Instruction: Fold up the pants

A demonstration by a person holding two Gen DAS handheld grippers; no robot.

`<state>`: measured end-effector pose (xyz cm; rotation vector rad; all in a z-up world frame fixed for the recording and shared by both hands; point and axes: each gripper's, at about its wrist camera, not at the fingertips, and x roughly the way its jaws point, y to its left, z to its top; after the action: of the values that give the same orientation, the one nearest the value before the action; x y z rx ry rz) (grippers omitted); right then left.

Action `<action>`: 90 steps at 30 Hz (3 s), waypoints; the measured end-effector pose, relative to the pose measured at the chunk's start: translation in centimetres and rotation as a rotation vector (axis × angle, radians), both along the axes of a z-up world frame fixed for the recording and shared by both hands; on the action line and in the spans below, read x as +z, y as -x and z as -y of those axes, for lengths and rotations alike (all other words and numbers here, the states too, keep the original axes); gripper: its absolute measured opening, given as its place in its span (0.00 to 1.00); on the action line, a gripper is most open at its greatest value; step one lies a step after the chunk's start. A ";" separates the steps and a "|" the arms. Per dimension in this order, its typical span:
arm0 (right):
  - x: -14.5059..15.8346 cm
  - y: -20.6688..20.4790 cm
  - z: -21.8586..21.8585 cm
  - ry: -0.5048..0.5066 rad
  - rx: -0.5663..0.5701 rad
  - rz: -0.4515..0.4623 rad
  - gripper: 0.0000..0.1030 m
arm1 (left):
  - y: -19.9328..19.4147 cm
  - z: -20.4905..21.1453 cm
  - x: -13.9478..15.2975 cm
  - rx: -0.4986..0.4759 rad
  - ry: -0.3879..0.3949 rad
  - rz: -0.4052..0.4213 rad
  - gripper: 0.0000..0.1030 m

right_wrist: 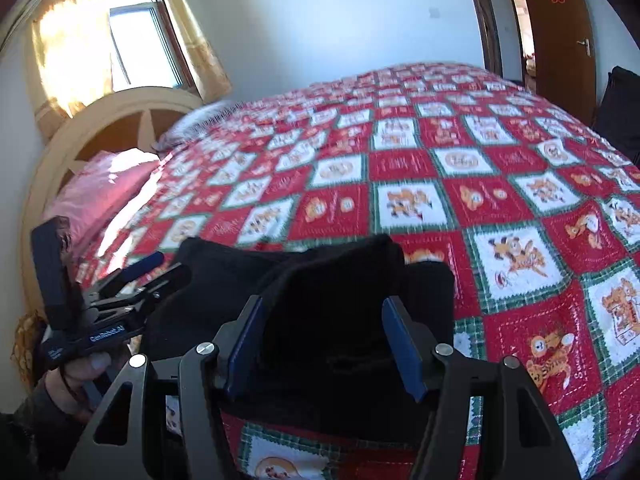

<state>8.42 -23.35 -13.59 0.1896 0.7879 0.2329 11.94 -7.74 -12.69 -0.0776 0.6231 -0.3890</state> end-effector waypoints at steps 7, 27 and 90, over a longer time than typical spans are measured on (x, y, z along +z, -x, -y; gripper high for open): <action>-2.3 0.0 1.4 -0.026 0.005 -0.094 0.10 | -0.3 -0.2 -1.0 0.006 -0.017 -0.028 0.98; -3.5 1.6 5.6 -0.004 -0.042 -0.126 0.17 | -0.9 -0.1 -2.6 0.005 -0.021 -0.090 1.00; -1.6 3.3 3.1 0.019 0.085 -0.064 0.28 | 0.1 -1.0 -2.7 0.054 -0.103 -0.067 1.00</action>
<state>5.11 -26.50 -15.19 0.1464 0.8627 0.3007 11.88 -6.75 -15.39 -0.0091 0.7047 -0.3023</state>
